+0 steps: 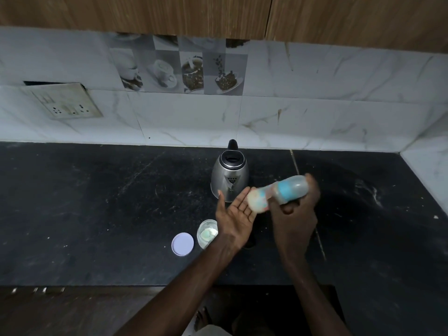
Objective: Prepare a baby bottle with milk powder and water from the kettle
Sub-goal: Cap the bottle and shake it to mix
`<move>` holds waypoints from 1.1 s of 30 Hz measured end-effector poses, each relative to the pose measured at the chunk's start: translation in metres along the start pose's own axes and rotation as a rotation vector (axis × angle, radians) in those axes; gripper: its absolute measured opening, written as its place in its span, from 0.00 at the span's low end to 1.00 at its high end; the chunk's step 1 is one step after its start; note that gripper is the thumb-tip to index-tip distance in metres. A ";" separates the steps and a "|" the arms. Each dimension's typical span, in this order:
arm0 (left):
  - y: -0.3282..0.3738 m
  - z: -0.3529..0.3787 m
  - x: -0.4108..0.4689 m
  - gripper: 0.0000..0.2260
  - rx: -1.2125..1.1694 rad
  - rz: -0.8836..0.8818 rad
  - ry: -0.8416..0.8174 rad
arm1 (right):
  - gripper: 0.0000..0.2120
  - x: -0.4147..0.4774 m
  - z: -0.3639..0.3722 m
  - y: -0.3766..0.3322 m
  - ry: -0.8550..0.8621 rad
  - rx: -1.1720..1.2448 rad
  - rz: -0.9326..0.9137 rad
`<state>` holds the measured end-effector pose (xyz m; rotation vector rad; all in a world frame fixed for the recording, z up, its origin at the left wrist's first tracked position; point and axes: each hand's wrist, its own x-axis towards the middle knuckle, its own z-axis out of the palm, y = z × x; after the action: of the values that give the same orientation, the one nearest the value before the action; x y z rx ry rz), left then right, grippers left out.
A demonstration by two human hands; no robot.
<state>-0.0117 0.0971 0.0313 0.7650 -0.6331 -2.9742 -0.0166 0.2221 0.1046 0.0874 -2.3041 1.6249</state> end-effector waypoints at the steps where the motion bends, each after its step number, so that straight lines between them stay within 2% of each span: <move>1: 0.000 -0.001 0.001 0.41 0.007 0.007 0.005 | 0.45 0.001 0.000 -0.003 0.042 0.028 0.011; 5: -0.002 -0.005 0.003 0.43 -0.038 -0.021 -0.020 | 0.46 -0.007 0.007 -0.006 -0.201 -0.135 -0.063; 6: -0.002 -0.007 0.004 0.42 -0.024 -0.016 -0.020 | 0.46 -0.004 0.007 -0.005 -0.163 -0.146 -0.064; 8: 0.000 -0.008 0.005 0.41 0.008 0.001 0.002 | 0.45 0.003 0.003 -0.006 0.023 -0.014 0.009; 9: 0.001 -0.008 0.004 0.41 0.017 0.007 0.007 | 0.45 0.003 0.002 -0.007 0.063 0.026 0.029; 10: 0.001 -0.007 0.003 0.42 0.009 0.009 0.008 | 0.46 0.002 0.003 -0.009 0.031 0.020 0.026; 13: 0.001 -0.002 -0.002 0.43 -0.031 -0.012 -0.031 | 0.47 -0.006 0.005 -0.001 -0.214 -0.157 -0.035; 14: 0.001 0.000 -0.002 0.43 -0.028 -0.008 -0.036 | 0.47 -0.005 0.003 0.001 -0.204 -0.163 -0.048; 17: 0.003 0.001 -0.003 0.41 0.003 0.017 -0.013 | 0.45 0.003 -0.003 -0.002 0.031 0.011 0.017; 18: 0.003 0.000 -0.003 0.41 0.003 0.018 -0.007 | 0.45 0.003 -0.004 -0.002 0.051 0.027 0.003; 22: 0.002 0.003 -0.002 0.41 -0.041 -0.021 -0.051 | 0.47 -0.010 -0.005 0.003 -0.216 -0.146 -0.063; 26: 0.005 0.004 0.000 0.41 -0.042 0.010 -0.070 | 0.46 -0.010 -0.011 0.004 -0.039 -0.057 -0.041; 30: 0.003 0.005 -0.004 0.41 -0.055 -0.011 -0.076 | 0.46 -0.013 -0.010 -0.004 -0.211 -0.153 -0.073; 33: 0.004 0.006 -0.005 0.41 -0.029 0.013 -0.054 | 0.46 -0.005 -0.012 -0.006 -0.022 -0.073 -0.080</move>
<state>-0.0107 0.0962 0.0402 0.6777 -0.5940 -2.9942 -0.0080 0.2307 0.1124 0.1788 -2.3419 1.5073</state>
